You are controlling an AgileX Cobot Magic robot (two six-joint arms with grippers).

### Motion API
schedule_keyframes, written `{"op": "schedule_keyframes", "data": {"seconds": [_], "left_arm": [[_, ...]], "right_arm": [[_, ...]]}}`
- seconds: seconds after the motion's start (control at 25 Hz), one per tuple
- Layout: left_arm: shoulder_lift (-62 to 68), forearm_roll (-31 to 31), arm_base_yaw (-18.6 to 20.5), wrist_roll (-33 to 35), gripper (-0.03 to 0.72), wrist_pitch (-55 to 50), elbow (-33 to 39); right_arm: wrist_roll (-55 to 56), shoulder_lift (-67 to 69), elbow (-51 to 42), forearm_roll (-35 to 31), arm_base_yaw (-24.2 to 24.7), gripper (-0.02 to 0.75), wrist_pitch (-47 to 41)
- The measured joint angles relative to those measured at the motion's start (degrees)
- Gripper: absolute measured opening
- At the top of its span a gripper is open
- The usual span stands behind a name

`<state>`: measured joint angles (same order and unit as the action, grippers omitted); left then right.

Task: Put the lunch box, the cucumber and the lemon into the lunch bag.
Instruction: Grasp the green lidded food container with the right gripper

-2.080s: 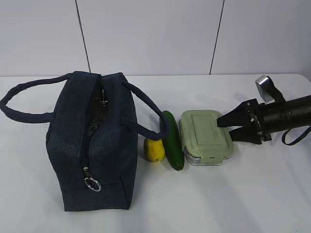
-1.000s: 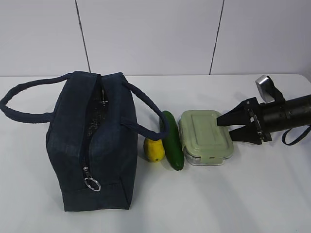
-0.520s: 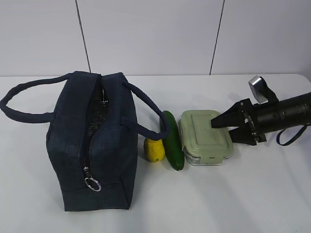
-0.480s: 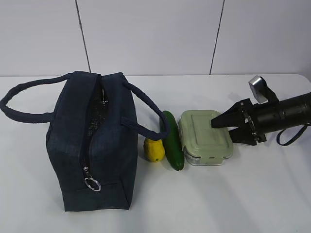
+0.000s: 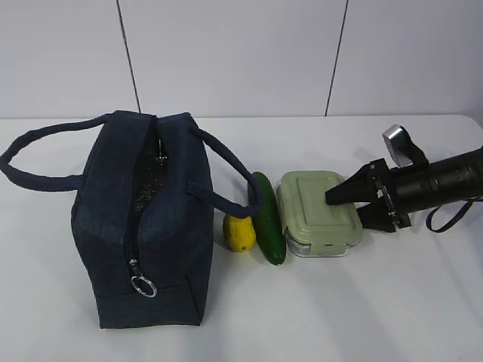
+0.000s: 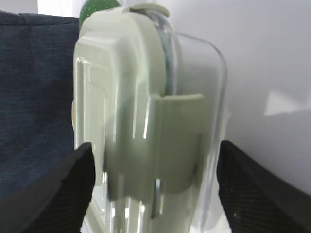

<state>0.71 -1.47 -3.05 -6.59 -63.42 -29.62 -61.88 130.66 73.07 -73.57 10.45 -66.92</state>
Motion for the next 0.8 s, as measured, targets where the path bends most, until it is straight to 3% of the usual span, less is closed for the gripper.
{"op": "schedule_keyframes", "data": {"seconds": [0.44, 0.8], "left_arm": [[0.0, 0.0, 0.0, 0.0, 0.253, 0.0, 0.0], [0.0, 0.0, 0.0, 0.0, 0.253, 0.0, 0.0]], "right_arm": [[0.21, 0.0, 0.0, -0.1, -0.27, 0.566, 0.0], [0.24, 0.0, 0.0, 0.0, -0.37, 0.484, 0.03]]}}
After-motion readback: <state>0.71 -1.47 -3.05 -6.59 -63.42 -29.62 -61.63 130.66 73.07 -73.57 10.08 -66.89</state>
